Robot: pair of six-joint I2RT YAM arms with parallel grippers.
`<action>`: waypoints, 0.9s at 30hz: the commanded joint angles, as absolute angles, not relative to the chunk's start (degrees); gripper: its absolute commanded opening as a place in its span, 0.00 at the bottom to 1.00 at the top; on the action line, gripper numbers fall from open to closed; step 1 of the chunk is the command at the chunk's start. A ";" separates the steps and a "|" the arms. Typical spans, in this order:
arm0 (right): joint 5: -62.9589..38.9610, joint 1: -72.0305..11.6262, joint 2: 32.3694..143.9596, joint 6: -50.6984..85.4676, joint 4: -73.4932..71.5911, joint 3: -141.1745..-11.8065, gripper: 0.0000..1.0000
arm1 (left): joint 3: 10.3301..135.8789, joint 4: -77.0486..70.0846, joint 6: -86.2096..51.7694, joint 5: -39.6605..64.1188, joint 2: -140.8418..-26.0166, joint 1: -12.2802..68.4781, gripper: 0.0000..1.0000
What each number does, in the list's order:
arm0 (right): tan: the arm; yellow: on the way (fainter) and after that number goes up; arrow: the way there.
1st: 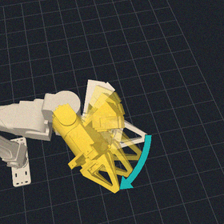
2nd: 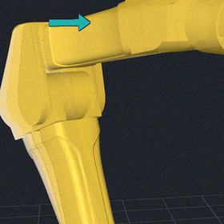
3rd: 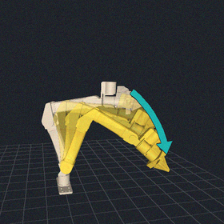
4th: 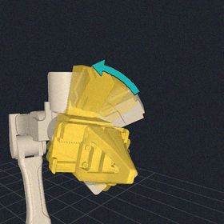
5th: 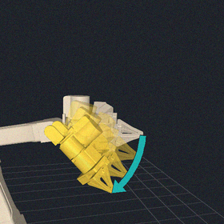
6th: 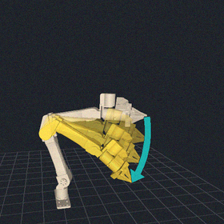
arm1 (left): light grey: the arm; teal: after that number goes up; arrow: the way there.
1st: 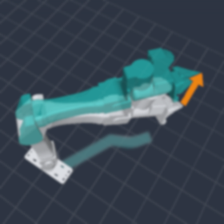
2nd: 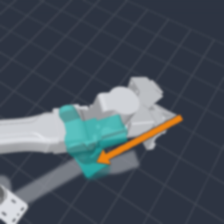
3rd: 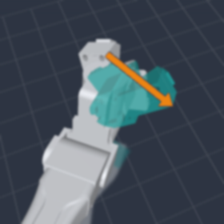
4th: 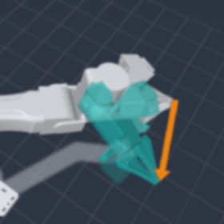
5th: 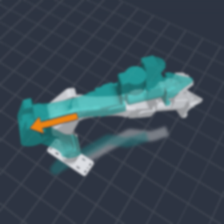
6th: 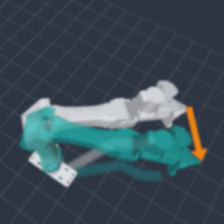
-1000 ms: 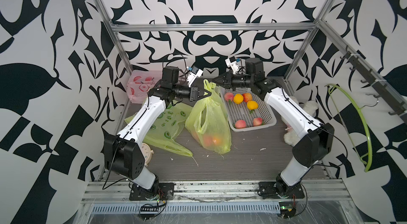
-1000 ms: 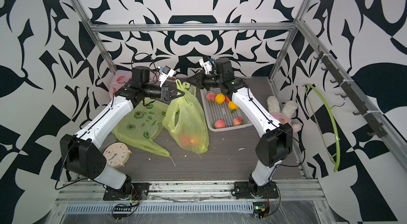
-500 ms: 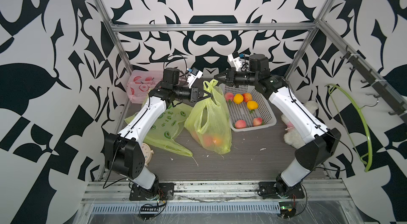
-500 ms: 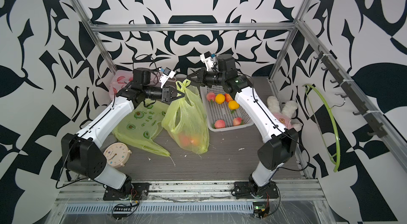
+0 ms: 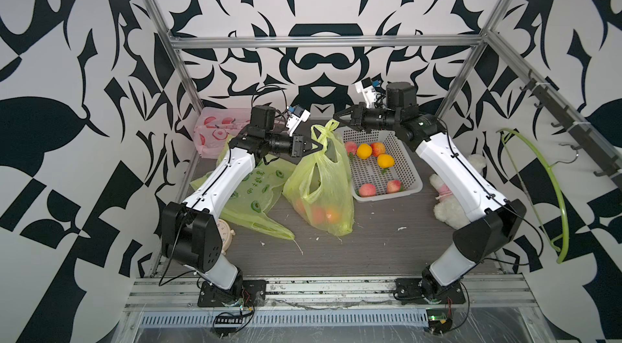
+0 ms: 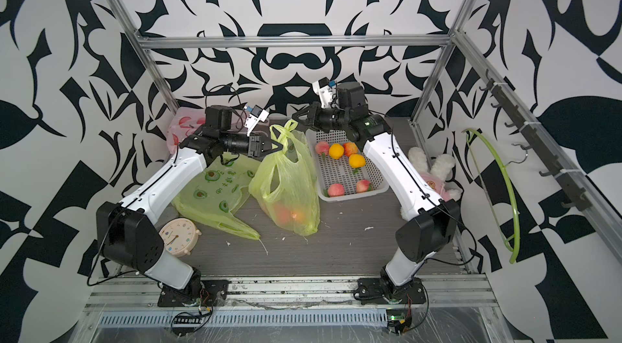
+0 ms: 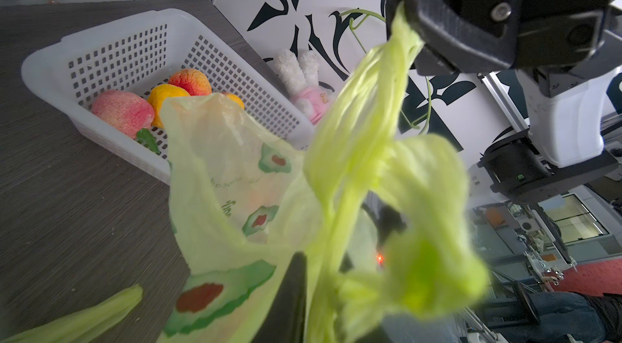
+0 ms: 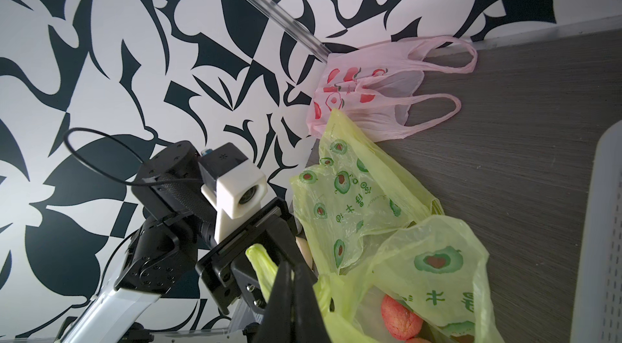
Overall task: Place the peach into a plastic bag & tie a knot
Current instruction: Cross the plastic bag at the center of the board.
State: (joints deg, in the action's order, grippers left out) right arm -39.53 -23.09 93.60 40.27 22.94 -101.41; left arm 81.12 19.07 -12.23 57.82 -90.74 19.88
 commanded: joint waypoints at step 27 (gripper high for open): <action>-29.17 -33.89 73.45 37.49 24.77 -82.07 0.00 | 80.15 14.33 -16.19 52.44 -92.44 20.03 0.00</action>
